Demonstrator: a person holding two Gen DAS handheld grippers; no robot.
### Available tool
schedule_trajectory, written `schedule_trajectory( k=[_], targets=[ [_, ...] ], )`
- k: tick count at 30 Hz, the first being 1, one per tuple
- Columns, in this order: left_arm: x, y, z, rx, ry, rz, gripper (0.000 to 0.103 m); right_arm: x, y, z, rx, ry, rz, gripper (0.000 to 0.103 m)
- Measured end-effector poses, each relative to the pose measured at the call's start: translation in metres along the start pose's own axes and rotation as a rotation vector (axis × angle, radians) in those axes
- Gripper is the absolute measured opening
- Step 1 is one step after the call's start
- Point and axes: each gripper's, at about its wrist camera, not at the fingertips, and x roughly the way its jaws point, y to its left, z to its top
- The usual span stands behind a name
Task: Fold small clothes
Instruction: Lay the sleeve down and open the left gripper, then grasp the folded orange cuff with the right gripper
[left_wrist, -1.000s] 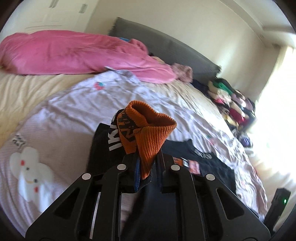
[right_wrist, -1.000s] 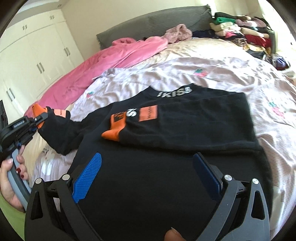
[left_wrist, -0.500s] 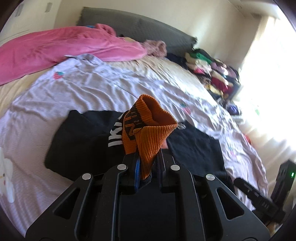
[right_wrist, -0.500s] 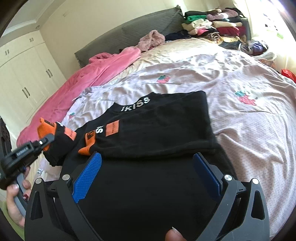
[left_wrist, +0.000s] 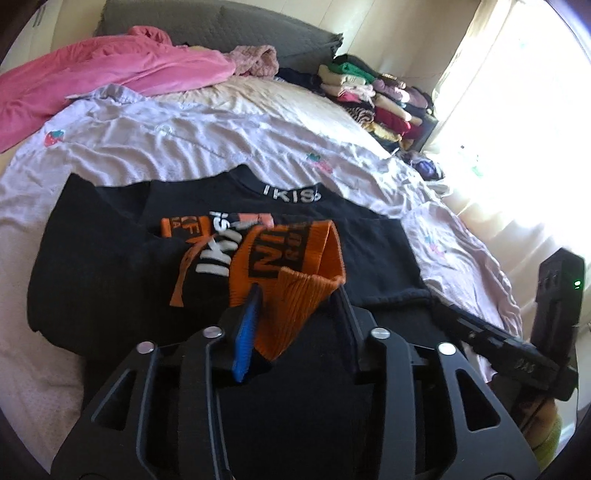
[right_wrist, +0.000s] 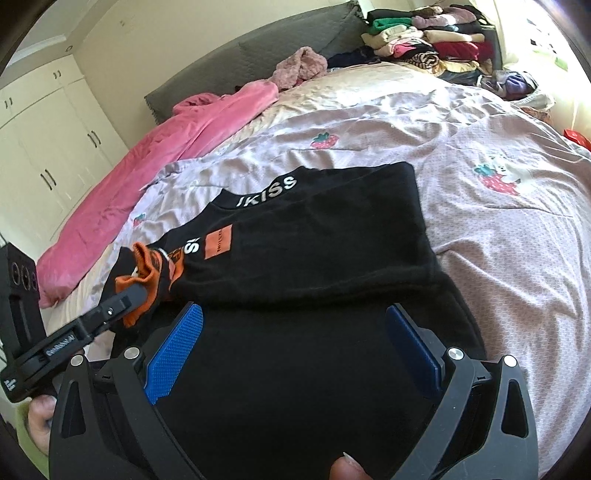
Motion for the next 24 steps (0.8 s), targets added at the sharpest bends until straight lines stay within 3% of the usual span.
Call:
schedule_trajectory(
  k=[3, 5, 8, 13, 16, 17, 24],
  targets=[
    [-0.007, 0.002, 0.004, -0.013, -0.025, -0.072, 0.043, 0.004, 0.007, 0.0, -0.017, 0.012, 0.005, 0.098],
    [-0.011, 0.004, 0.004, -0.009, -0.04, -0.065, 0.047, 0.006, 0.012, -0.002, -0.025, 0.02, 0.016, 0.098],
    [-0.016, 0.009, 0.007, 0.006, -0.06, 0.012, 0.056, 0.013, 0.02, -0.005, -0.043, 0.041, 0.028, 0.098],
    [-0.019, 0.022, 0.011, 0.04, -0.079, 0.214, 0.071, 0.035, 0.04, -0.012, -0.063, 0.113, 0.103, 0.098],
    [-0.023, 0.03, 0.014, 0.046, -0.095, 0.28, 0.079, 0.054, 0.05, -0.015, -0.047, 0.168, 0.138, 0.098],
    [-0.024, 0.032, 0.014, 0.046, -0.099, 0.296, 0.084, 0.059, 0.054, -0.016, -0.045, 0.182, 0.152, 0.098],
    [-0.03, 0.046, 0.015, -0.003, -0.107, 0.308, 0.085, 0.092, 0.061, -0.007, 0.038, 0.208, 0.188, 0.098]
  ],
)
